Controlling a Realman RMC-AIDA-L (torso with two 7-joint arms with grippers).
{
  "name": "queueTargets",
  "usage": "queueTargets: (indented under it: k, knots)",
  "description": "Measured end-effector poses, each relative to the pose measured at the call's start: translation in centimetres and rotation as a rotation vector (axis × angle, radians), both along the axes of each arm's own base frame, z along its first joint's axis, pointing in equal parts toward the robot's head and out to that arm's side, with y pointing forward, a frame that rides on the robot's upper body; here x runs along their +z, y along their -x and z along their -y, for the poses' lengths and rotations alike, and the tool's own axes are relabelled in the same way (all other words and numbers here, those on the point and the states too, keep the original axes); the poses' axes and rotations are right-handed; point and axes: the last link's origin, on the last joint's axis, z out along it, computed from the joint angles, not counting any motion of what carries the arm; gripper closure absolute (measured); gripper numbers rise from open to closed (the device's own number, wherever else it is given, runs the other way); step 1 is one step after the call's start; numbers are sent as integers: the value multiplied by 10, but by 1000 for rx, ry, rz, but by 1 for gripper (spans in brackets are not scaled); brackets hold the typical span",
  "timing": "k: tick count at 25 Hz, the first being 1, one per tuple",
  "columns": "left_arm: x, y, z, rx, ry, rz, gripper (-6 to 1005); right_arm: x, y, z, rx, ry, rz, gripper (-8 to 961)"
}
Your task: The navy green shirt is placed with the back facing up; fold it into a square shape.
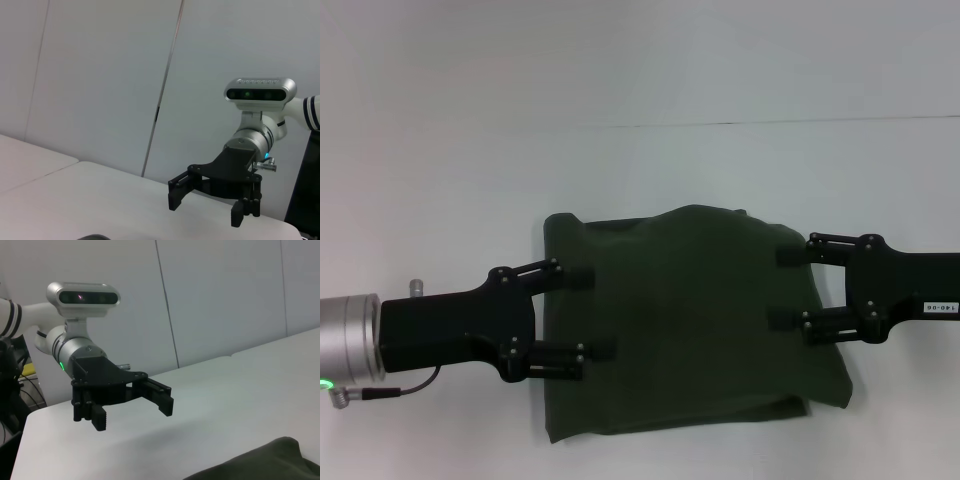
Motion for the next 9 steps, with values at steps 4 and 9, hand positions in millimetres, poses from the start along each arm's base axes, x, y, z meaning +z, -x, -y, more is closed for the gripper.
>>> queueTargets:
  k: [4,9]
  knots:
    - [0,0,0,-2,2,0,65,0,1,-1,2,-1,1,49]
    - [0,-1,0,-4,5,-1,65,1,0,-1,3,-3,2,49]
